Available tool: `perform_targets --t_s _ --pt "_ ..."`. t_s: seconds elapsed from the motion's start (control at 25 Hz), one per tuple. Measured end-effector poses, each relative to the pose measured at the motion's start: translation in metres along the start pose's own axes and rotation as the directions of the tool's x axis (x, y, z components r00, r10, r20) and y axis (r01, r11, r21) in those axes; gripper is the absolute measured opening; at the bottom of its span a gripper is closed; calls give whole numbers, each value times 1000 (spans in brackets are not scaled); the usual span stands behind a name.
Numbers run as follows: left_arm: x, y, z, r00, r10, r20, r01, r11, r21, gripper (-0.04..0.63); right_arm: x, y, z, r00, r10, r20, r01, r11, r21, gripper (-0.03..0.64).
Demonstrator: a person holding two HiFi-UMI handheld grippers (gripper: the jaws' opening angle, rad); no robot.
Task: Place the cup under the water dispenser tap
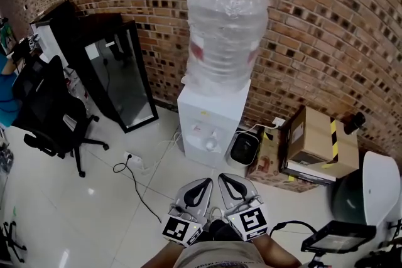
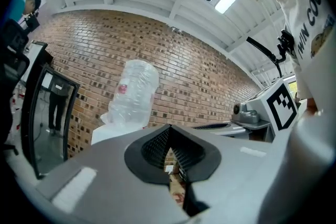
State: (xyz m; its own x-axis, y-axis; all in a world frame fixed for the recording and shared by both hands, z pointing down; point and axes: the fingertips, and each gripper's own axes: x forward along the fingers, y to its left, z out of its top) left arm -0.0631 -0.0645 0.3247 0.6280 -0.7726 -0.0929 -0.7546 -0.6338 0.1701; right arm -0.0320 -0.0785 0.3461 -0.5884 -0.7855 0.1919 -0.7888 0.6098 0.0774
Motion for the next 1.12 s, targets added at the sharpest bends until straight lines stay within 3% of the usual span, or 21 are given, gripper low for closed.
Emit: perform_targets --t_s 0.16,0.64,1.12 --pt "-8 -4 1 1000 -10 2 10 1000 -4 -8 -6 9 -4 1000 5 -19 -5 1000 -5 6" --pt "-32 -13 2 998 60 18 -60 998 1 -8 -38 23 -19 998 49 -47 -49 999 1 6" --pt "-50 -119 -23 999 48 -25 -48 999 18 -8 -135 25 -41 998 69 -7 -69 997 44 6"
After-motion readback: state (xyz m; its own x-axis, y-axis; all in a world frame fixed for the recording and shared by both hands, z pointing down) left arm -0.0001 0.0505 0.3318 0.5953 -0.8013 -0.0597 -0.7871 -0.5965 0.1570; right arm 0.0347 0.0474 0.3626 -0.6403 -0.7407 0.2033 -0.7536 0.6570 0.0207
